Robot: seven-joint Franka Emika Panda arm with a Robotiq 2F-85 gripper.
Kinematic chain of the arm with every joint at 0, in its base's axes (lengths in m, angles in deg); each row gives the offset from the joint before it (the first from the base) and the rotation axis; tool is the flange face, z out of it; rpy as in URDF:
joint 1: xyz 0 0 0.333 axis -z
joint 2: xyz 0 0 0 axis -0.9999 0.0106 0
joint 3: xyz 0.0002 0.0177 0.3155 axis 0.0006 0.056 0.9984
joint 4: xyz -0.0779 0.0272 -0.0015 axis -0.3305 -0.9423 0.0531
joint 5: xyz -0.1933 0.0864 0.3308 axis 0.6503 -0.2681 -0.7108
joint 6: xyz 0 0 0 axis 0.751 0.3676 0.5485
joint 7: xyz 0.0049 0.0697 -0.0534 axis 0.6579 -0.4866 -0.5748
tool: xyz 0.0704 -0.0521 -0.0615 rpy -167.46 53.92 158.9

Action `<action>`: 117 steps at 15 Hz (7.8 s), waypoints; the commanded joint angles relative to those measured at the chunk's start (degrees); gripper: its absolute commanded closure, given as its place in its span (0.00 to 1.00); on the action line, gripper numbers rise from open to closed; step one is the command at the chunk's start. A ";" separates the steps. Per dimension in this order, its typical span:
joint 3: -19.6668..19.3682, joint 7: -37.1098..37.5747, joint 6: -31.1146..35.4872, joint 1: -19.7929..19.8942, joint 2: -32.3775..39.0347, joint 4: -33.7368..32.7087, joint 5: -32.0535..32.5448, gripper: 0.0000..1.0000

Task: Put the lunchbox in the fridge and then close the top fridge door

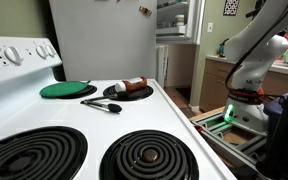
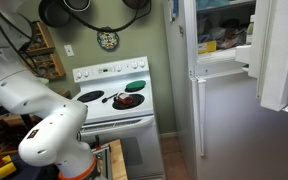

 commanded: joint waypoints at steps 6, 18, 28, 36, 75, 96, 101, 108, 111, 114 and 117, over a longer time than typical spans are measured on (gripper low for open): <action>-0.81 2.76 0.35 -0.73 0.52 -0.59 2.28 0.97; -1.28 0.83 -0.20 -1.89 0.33 -0.36 1.34 0.89; -1.46 3.43 -0.13 -1.55 0.43 -0.56 3.01 0.89; -0.80 6.55 3.07 -0.78 1.34 -0.78 3.75 0.97; -2.31 25.35 5.41 -0.90 5.75 -3.70 12.98 0.01; -14.56 -42.07 -11.59 -8.52 -1.85 -1.44 0.16 0.00; -15.51 -59.52 -15.49 -8.75 -4.97 1.49 -2.55 0.00; -12.84 -54.83 -14.36 -5.51 -1.82 -1.88 -1.51 0.00; -14.72 -62.52 -12.50 -7.61 -2.48 -1.56 -3.04 0.00; -20.53 -76.77 -13.81 -11.83 -3.22 -2.17 -7.06 0.00; -26.92 -89.81 -15.54 -15.59 -3.06 -1.92 -8.46 0.00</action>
